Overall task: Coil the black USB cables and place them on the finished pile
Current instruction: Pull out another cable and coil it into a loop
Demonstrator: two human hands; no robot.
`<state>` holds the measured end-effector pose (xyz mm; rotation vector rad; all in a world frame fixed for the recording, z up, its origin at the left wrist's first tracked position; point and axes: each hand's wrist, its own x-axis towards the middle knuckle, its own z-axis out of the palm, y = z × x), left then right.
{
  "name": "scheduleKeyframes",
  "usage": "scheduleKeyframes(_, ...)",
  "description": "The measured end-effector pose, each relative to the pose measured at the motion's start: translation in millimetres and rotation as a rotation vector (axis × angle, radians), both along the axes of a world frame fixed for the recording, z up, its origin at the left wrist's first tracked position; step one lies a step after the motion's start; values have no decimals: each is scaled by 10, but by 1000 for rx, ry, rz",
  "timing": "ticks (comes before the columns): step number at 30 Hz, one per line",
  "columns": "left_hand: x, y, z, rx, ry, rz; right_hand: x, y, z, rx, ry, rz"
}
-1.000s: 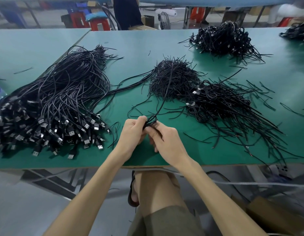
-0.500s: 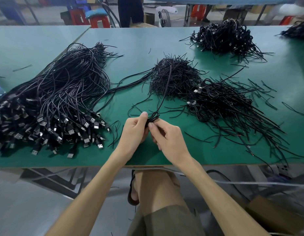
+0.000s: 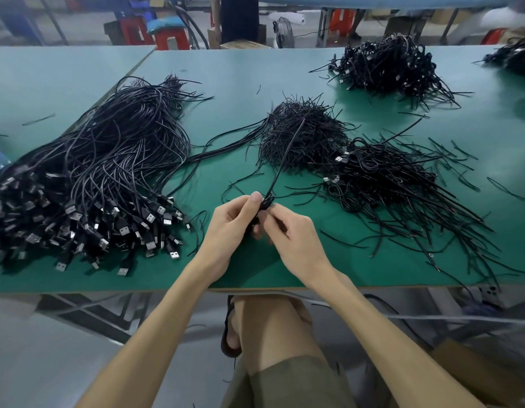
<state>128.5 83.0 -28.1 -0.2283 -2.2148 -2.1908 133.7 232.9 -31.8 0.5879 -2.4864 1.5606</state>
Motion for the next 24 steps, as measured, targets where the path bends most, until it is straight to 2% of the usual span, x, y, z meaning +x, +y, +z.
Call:
scheduleKeyframes(5,-5,-43,-7,-73,29,-25,-47,154,105,248,120,37)
scheduleKeyframes(9,12,-13,-20,-66,17,-34,69,157,44,433,415,-49)
scheduleKeyframes(12,6,-10,-1,1,-7,-25,58,153,64,457,553,-57)
scheduleKeyframes(17,5,-12,-6,17,-79,-10,65,116,25,472,605,-60)
scheduleKeyframes(24,12,11,7,49,-61,7,55,144,-3,481,462,47)
